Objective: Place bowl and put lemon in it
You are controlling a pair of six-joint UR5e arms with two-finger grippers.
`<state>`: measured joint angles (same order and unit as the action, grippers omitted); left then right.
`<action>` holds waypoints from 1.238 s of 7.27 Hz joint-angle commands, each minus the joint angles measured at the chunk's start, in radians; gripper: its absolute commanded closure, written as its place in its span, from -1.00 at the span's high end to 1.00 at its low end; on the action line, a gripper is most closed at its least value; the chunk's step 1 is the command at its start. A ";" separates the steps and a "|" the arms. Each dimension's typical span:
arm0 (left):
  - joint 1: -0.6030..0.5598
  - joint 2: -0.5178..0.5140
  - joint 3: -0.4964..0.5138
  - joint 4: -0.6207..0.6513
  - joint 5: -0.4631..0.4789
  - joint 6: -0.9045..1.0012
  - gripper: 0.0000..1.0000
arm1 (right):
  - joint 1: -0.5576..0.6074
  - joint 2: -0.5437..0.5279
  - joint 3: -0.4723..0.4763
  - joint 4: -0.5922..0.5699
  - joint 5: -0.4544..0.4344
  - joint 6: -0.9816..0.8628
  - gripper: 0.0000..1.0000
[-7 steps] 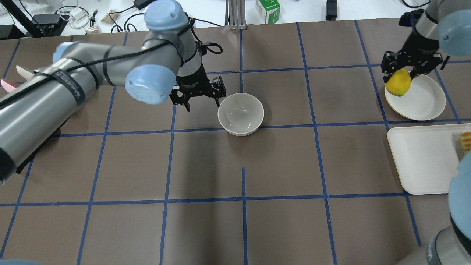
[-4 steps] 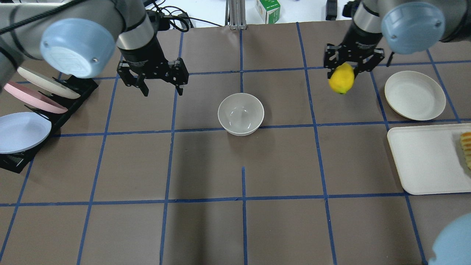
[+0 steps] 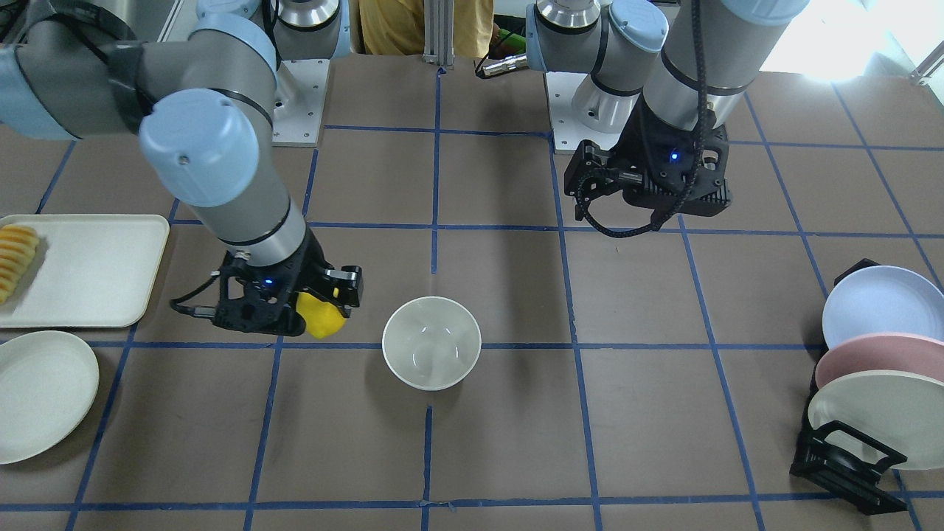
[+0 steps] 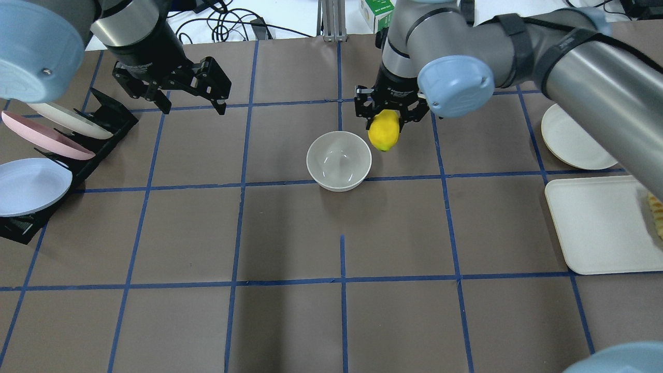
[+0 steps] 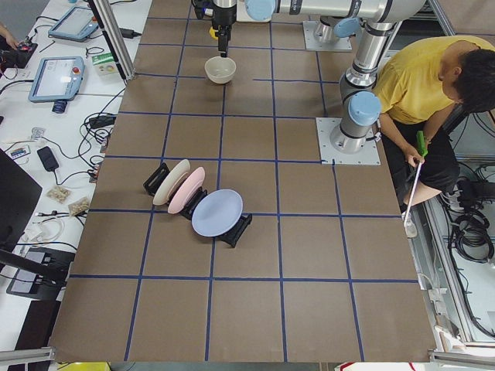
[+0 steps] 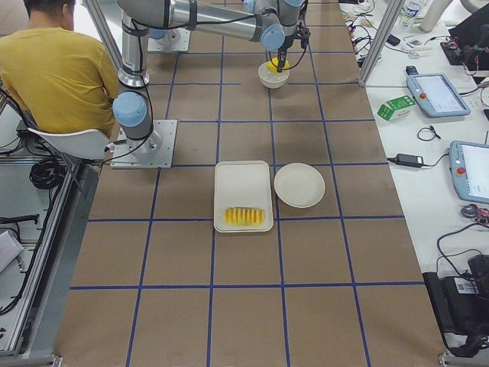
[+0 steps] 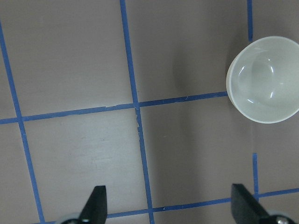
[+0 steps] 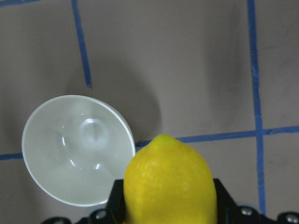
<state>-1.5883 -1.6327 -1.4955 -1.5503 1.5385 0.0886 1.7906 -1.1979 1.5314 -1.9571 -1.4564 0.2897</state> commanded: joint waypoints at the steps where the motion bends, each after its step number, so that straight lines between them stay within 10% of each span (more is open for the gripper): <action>1: 0.013 -0.013 0.009 -0.031 0.043 -0.001 1.00 | 0.079 0.087 0.000 -0.111 0.002 0.037 -1.00; 8: 0.051 0.020 0.009 -0.042 0.008 0.016 1.00 | 0.107 0.208 -0.005 -0.166 0.013 0.059 -0.70; 9: 0.053 0.020 0.009 -0.042 0.005 0.016 1.00 | 0.107 0.216 -0.007 -0.166 0.020 0.059 -0.17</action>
<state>-1.5354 -1.6125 -1.4865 -1.5923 1.5446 0.1038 1.8975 -0.9963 1.5264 -2.1141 -1.4449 0.3482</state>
